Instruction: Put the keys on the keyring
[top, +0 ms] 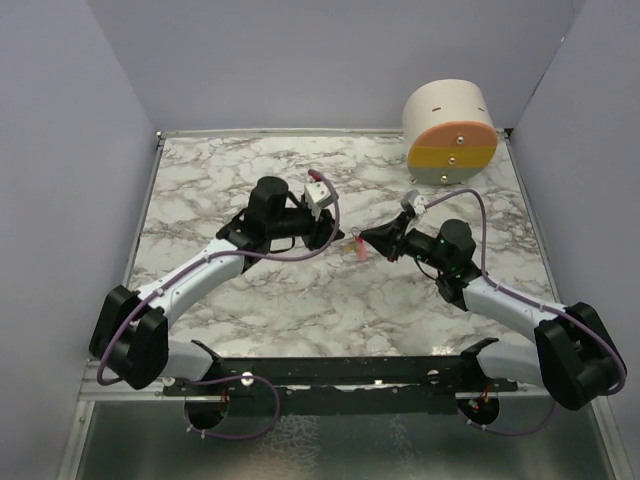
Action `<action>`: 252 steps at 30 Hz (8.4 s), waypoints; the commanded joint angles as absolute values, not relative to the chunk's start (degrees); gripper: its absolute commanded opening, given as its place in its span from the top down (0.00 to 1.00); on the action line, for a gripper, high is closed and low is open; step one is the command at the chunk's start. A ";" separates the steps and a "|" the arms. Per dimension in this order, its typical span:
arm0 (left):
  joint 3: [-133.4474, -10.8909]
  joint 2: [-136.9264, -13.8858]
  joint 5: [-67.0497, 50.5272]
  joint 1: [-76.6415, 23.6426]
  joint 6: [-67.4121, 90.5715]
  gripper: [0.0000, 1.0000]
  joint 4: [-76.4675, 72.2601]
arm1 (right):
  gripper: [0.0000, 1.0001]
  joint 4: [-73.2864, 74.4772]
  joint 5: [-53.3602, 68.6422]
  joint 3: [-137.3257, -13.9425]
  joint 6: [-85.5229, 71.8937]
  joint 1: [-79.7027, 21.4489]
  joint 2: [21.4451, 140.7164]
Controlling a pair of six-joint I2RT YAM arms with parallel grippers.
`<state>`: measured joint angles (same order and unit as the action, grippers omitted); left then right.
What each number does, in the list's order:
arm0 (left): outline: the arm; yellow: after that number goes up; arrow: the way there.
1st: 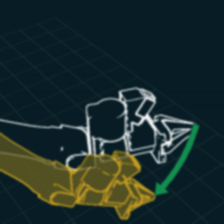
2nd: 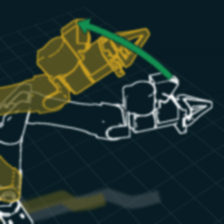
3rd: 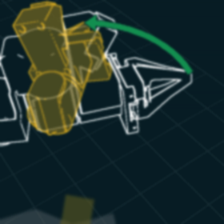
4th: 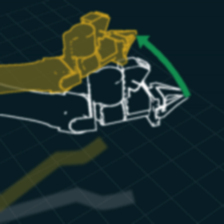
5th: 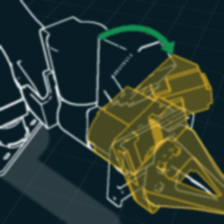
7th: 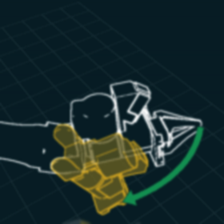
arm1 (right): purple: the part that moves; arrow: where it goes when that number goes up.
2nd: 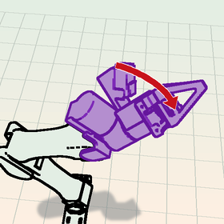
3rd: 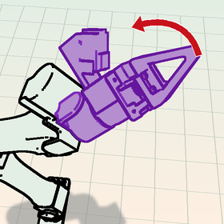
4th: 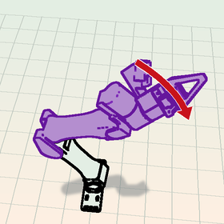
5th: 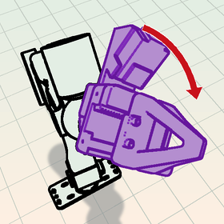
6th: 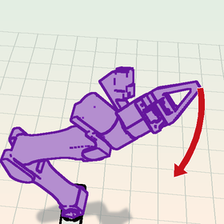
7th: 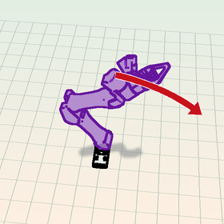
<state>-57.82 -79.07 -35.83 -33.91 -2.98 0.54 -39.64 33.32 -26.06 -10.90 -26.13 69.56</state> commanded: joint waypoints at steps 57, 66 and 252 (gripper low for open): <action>-42.78 -94.82 -56.87 -20.30 54.41 0.71 -100.90 | 0.99 -45.71 42.23 -38.72 -20.53 -25.66 71.62; -42.90 -94.83 -55.72 -20.30 53.65 0.71 -100.90 | 0.99 -47.68 42.76 -39.73 -22.05 -25.66 74.93; -80.12 -92.24 -25.63 -42.55 17.66 1.00 23.26 | 0.62 -45.37 12.41 -23.19 -6.38 -27.99 69.45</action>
<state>-77.19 -90.76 -21.82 -41.76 19.81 16.88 -44.38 15.64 -23.55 -8.29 -28.16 70.81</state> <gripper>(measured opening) 0.012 0.375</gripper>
